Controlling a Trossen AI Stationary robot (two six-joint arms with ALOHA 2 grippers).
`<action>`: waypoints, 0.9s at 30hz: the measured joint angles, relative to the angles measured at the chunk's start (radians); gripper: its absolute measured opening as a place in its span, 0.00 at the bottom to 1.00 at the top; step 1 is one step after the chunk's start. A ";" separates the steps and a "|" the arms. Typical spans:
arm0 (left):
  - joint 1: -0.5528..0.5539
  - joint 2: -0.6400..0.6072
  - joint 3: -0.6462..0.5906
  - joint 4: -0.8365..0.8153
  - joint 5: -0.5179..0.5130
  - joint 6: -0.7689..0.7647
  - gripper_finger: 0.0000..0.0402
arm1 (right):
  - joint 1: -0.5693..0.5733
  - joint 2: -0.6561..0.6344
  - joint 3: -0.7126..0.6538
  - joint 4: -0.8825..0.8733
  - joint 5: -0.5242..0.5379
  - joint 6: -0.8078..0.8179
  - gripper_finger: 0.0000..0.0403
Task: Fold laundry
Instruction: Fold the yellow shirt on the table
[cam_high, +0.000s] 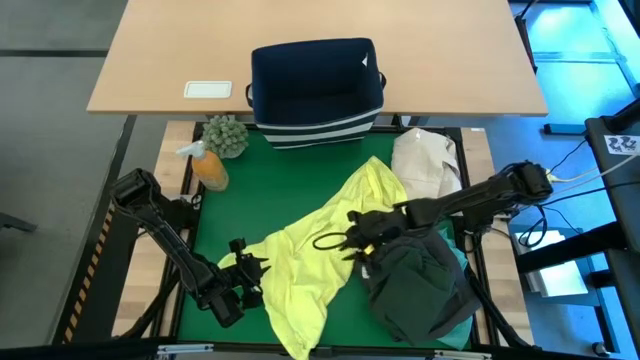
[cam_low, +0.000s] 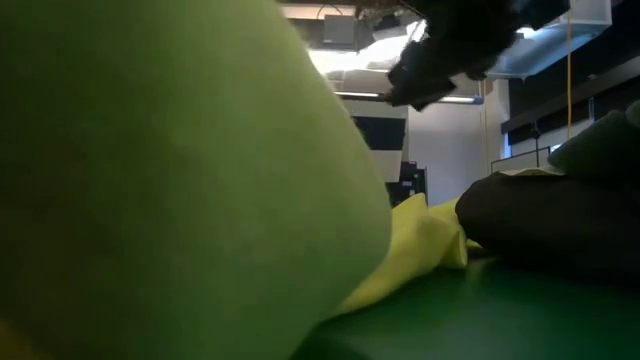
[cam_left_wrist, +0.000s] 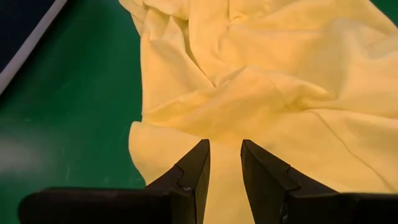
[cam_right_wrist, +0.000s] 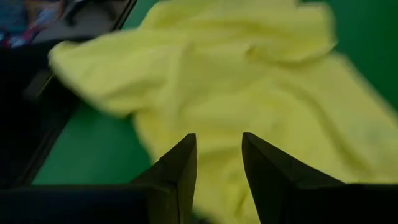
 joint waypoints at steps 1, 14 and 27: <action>0.000 0.000 0.000 0.000 0.000 0.000 0.21 | 0.000 -0.006 0.000 -0.034 -0.024 0.001 0.31; 0.023 -0.001 0.000 -0.006 0.003 0.001 0.21 | 0.191 -0.012 -0.002 -0.138 0.002 0.034 0.31; 0.034 -0.001 0.001 -0.001 0.013 0.021 0.21 | 0.281 0.126 -0.001 -0.194 0.015 0.123 0.31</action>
